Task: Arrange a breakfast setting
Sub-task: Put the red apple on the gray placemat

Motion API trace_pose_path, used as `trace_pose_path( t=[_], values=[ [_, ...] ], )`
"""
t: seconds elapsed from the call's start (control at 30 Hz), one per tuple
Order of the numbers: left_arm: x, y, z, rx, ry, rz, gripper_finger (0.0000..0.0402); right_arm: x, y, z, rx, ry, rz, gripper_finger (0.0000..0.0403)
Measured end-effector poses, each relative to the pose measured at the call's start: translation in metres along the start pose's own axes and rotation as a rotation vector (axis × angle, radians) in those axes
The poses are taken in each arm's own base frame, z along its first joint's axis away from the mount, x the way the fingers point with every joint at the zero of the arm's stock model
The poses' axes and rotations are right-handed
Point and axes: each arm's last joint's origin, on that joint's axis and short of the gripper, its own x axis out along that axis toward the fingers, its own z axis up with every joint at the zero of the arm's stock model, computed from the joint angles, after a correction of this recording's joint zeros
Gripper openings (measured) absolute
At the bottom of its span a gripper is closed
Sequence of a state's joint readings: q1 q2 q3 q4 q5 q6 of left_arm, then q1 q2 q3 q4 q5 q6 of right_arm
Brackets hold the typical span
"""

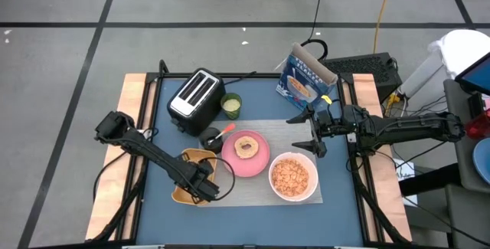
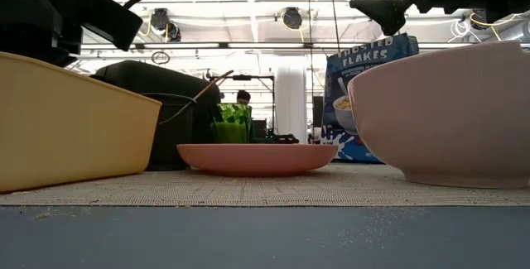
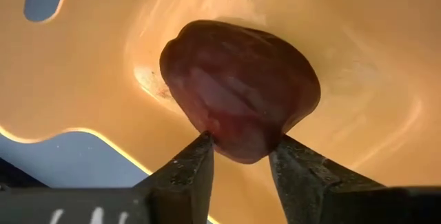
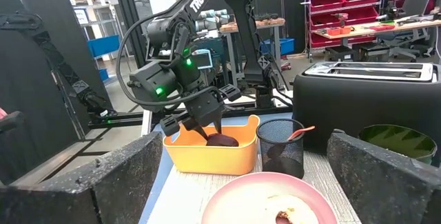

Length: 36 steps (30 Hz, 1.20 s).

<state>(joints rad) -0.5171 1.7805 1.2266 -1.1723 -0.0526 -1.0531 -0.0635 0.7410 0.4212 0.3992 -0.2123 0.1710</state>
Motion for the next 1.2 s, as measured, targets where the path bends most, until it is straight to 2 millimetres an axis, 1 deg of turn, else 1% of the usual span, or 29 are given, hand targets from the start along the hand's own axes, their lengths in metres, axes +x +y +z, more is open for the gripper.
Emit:
trace_pose_path(
  t=[0.53,1.2],
  values=[
    [0.0000,0.0002,0.0010,-0.012,-0.026,0.011,0.0094,0.0000,0.0000,-0.0001,0.000,0.000,0.000,0.0398],
    [0.0000,0.0003,0.0006,0.001,-0.018,0.010,0.0091,0.0000,0.0000,-0.0001,0.000,0.000,0.000,0.0398]
  ],
)
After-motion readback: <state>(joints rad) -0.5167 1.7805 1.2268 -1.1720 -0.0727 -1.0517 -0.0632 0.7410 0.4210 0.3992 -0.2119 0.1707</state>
